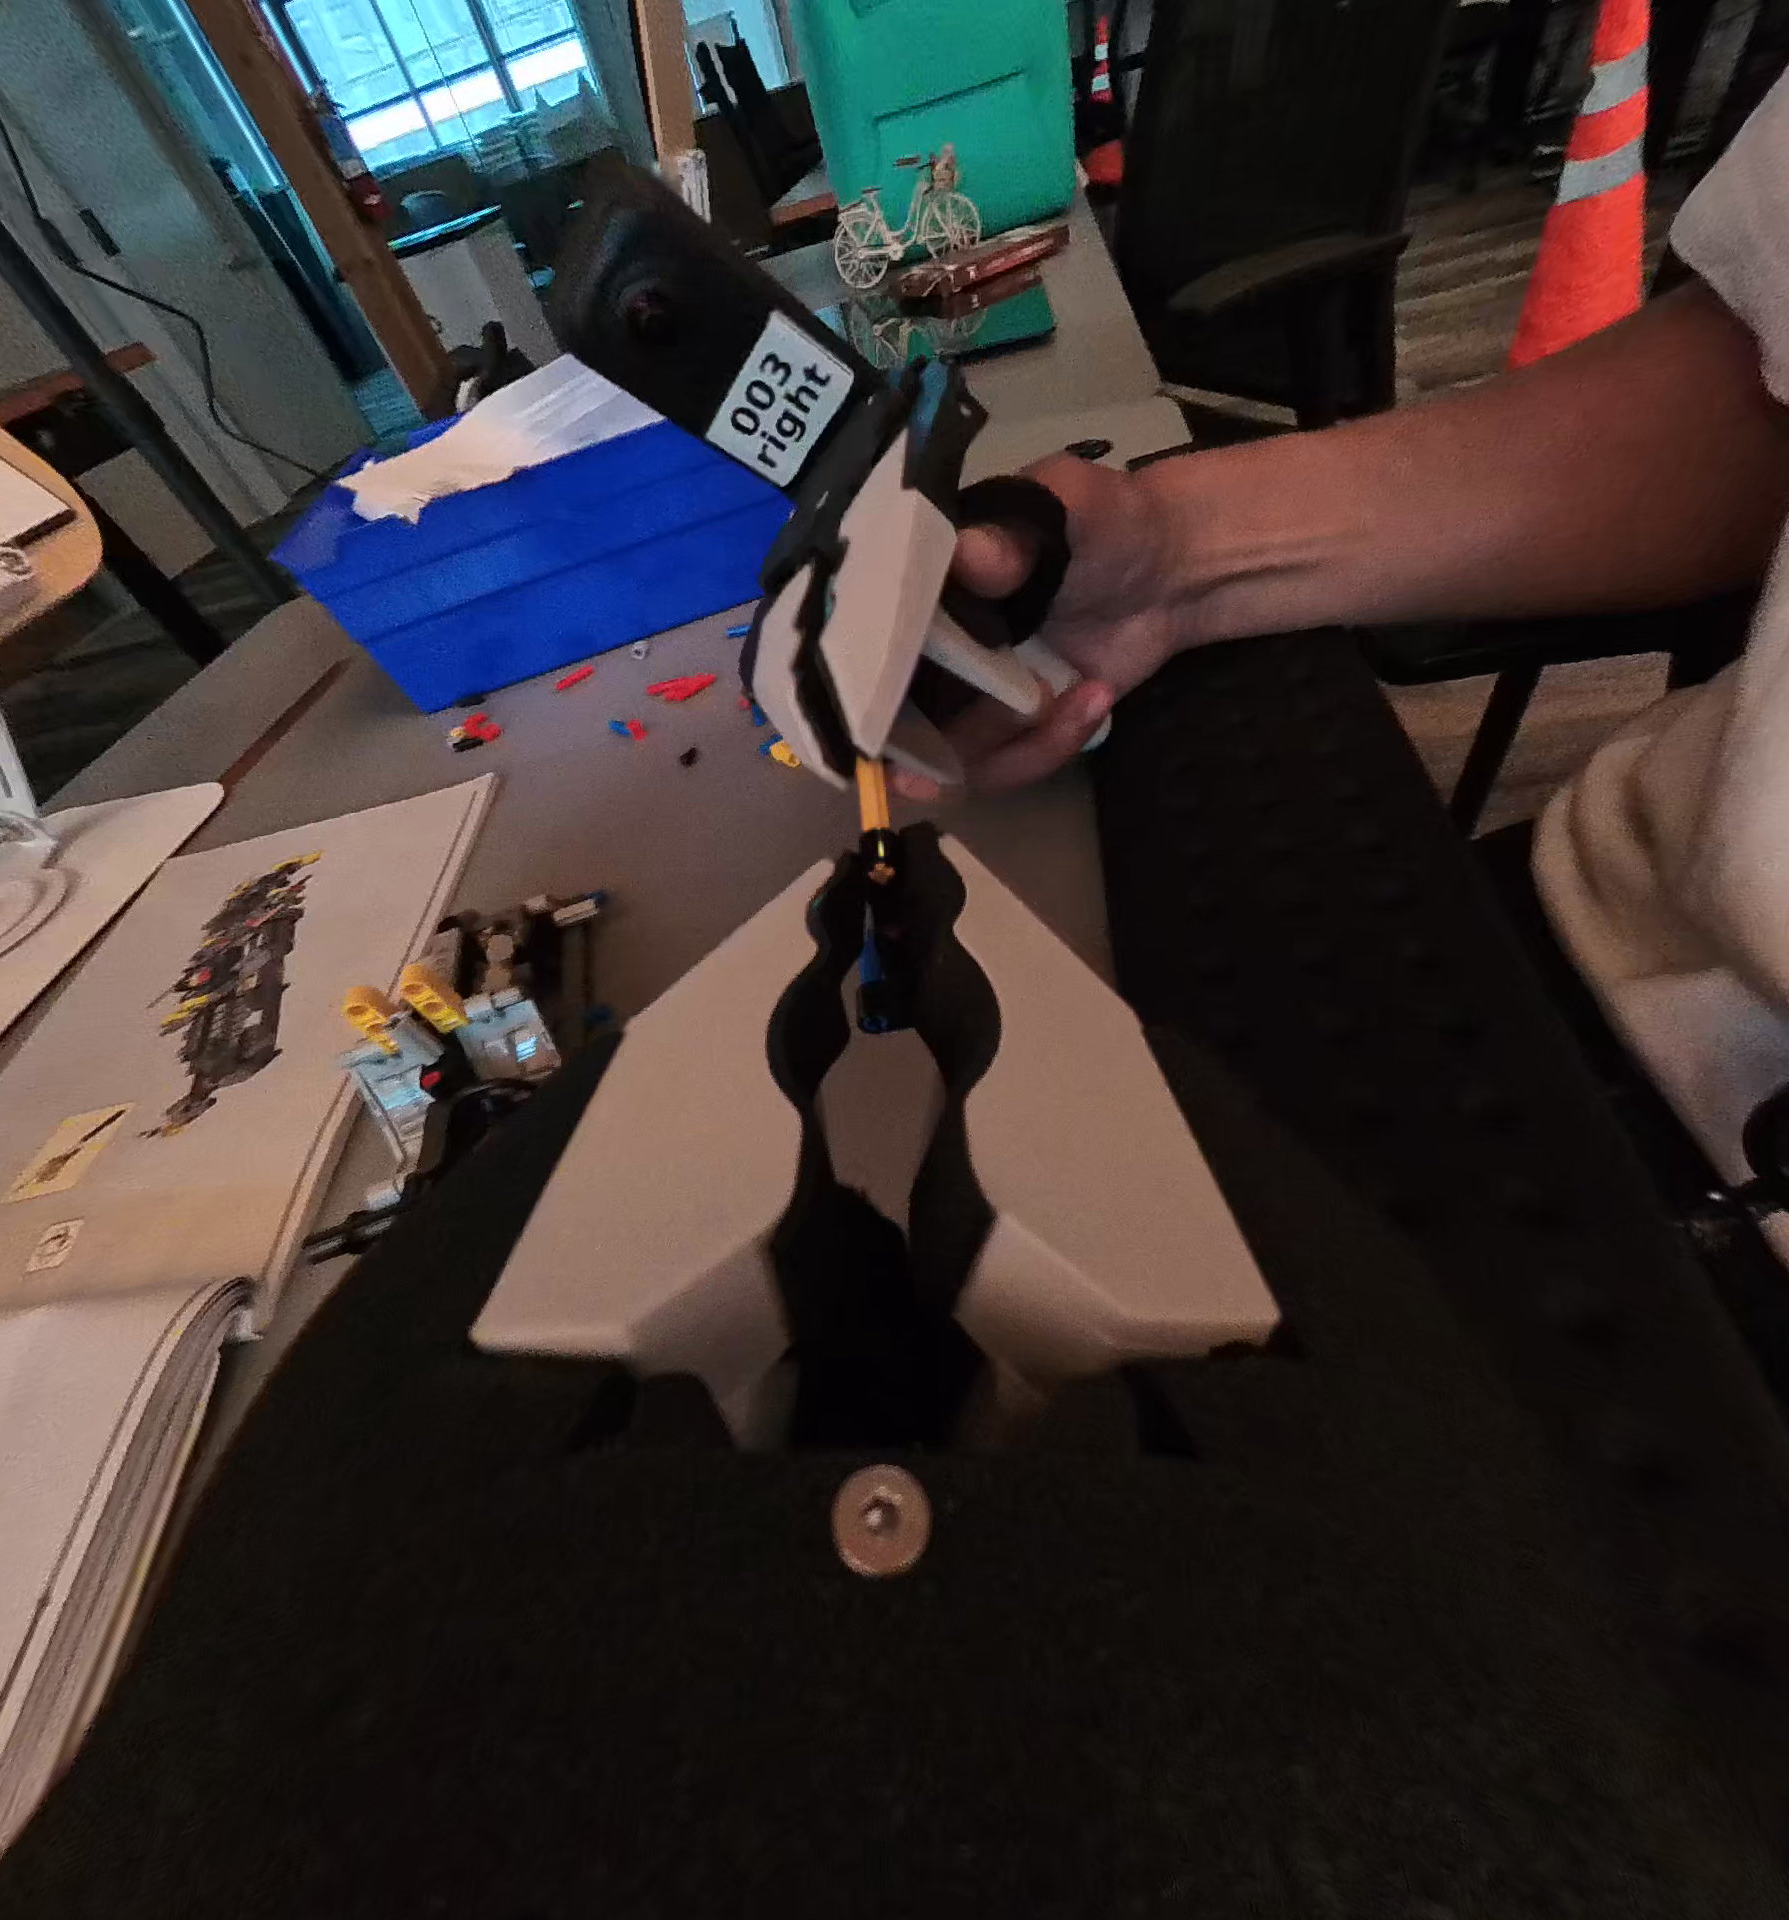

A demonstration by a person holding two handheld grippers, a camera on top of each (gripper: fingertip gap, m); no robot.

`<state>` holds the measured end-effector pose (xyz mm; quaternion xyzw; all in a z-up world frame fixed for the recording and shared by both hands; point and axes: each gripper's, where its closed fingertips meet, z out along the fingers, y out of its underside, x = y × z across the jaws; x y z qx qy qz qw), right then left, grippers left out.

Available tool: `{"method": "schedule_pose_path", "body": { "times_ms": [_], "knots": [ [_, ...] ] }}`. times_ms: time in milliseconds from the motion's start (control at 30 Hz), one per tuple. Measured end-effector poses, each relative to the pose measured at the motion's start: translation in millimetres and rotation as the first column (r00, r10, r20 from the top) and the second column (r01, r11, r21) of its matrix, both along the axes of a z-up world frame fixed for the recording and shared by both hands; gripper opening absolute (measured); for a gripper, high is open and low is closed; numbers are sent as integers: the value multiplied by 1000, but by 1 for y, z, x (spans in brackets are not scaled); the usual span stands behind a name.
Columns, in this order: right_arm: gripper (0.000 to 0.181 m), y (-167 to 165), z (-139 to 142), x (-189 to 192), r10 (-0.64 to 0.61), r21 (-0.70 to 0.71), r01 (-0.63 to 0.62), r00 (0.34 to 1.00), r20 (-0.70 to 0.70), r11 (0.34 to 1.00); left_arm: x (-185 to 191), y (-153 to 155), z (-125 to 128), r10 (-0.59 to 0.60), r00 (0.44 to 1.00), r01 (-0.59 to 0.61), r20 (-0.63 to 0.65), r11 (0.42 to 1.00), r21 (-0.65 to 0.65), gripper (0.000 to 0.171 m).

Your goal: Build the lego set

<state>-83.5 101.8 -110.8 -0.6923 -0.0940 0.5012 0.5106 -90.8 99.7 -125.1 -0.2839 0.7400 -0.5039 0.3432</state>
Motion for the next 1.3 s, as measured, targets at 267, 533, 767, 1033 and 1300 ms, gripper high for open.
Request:
{"method": "schedule_pose_path", "body": {
  "times_ms": [267,533,767,1033,1300],
  "knots": [
    [6,-1,1,2,-13,17,13,1000,3,1000,1,2,1,11,1000,-11,7,1000,6,5],
    [6,-1,-3,4,-22,9,22,999,27,1000,1,3,3,15,1000,-15,18,1000,5,5],
    [3,-2,-1,4,-19,6,19,1000,13,1000,1,3,2,13,1000,-13,13,1000,7,5],
    [3,-2,-2,3,-20,9,20,999,28,1000,0,3,2,11,1000,-11,10,1000,5,5],
    [3,-2,-2,2,-24,18,23,998,49,1000,0,3,2,10,1000,-10,8,1000,1,5]
  ]
}}
